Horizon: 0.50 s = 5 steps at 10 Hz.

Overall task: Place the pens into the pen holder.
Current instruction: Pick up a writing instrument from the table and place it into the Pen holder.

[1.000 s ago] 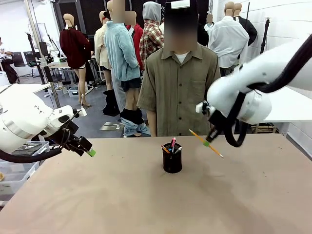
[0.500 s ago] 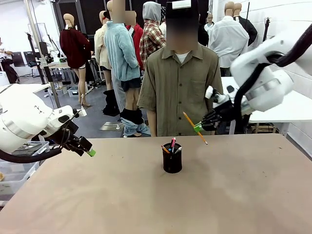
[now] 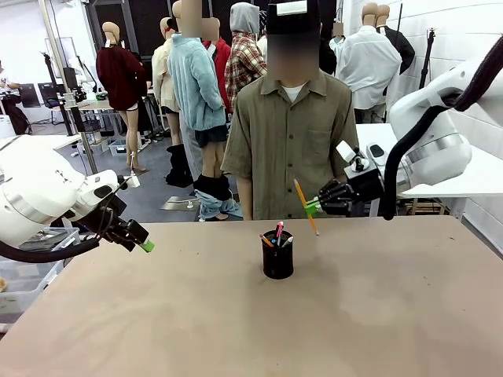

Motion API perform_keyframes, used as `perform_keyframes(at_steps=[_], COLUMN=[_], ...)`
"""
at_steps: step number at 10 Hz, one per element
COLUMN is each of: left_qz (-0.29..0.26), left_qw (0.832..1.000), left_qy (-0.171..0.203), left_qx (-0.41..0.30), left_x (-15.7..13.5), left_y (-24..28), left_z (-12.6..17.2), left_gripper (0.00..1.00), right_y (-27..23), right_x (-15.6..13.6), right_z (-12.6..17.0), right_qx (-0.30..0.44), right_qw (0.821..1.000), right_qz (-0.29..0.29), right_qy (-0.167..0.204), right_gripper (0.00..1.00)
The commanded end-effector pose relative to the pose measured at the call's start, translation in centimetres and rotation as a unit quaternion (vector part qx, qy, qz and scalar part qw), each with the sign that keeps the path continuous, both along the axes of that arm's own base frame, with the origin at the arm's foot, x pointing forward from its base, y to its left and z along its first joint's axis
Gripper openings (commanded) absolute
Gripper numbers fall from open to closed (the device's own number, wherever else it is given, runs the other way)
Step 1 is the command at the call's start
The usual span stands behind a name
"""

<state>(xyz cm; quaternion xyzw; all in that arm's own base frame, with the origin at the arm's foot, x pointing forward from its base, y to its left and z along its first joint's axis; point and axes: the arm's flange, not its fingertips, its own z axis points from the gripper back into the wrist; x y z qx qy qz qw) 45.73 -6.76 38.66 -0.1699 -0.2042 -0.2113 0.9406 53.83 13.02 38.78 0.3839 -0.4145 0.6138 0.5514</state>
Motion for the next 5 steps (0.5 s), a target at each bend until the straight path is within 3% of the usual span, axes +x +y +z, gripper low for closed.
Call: perform_keyframes(at_steps=[1,5], left_qz=[-0.008,-0.008], left_qw=[1.0,1.0], left_qy=[-0.008,-0.008], left_qx=[-0.002,-0.002], left_x=[0.3,0.3], left_y=[0.2,0.2], left_z=[-0.1,-0.1], left_gripper=[0.76,0.76], right_y=[1.2,3.8], right_x=[0.9,1.4], right_z=[0.2,-0.2], right_qx=[0.035,0.056], right_qw=[0.999,0.998], right_qz=[0.004,0.038], right_qy=[-0.01,-0.013], right_gripper=[0.0,0.0])
